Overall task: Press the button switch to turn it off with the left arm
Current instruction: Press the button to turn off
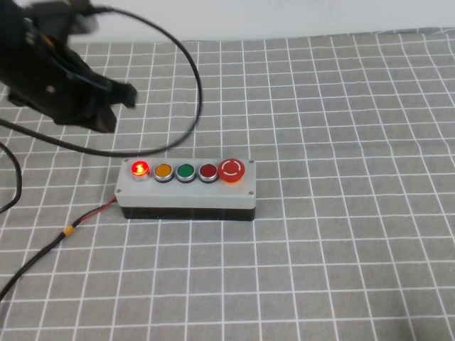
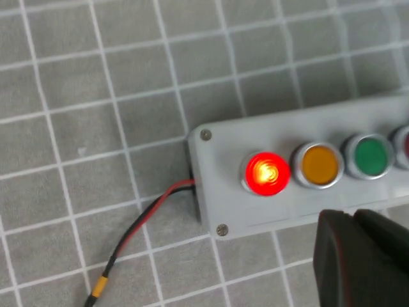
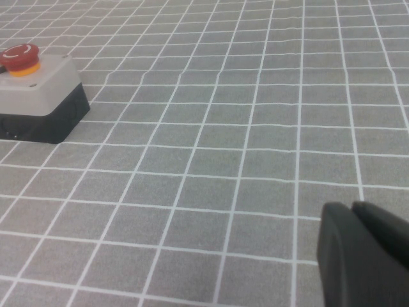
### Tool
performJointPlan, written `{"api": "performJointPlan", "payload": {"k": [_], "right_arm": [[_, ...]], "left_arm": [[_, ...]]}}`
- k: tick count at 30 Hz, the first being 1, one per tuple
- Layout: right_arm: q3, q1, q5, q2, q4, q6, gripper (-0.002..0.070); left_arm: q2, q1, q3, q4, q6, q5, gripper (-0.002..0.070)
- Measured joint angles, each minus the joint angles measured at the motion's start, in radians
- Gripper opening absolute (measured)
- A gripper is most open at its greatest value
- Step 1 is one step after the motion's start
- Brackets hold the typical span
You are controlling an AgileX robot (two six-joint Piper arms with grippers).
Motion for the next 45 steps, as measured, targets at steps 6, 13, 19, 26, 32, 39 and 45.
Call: {"api": "performJointPlan", "payload": {"k": [6, 13, 19, 26, 32, 39, 45], "right_arm": [[0.000, 0.000, 0.000, 0.000, 0.000, 0.000, -0.0016], [0.000, 0.000, 0.000, 0.000, 0.000, 0.000, -0.0016], [0.000, 0.000, 0.000, 0.000, 0.000, 0.000, -0.0016], [0.000, 0.000, 0.000, 0.000, 0.000, 0.000, -0.0016], [0.000, 0.000, 0.000, 0.000, 0.000, 0.000, -0.0016], [0.000, 0.000, 0.000, 0.000, 0.000, 0.000, -0.0016], [0.000, 0.000, 0.000, 0.000, 0.000, 0.000, -0.0016]], "left_arm": [[0.075, -0.055, -0.004, 0.039, -0.030, -0.002, -0.0003], [0.154, -0.059, -0.008, 0.046, -0.049, -0.007, -0.0003], [0.202, -0.059, -0.008, 0.048, -0.049, -0.031, -0.0003], [0.249, -0.059, -0.015, 0.048, -0.051, -0.068, -0.0003], [0.275, -0.059, -0.031, 0.059, -0.070, -0.066, -0.0003], [0.277, -0.059, -0.037, 0.059, -0.074, -0.064, -0.0003], [0.181, -0.059, -0.017, 0.075, -0.070, -0.034, -0.0003]]}}
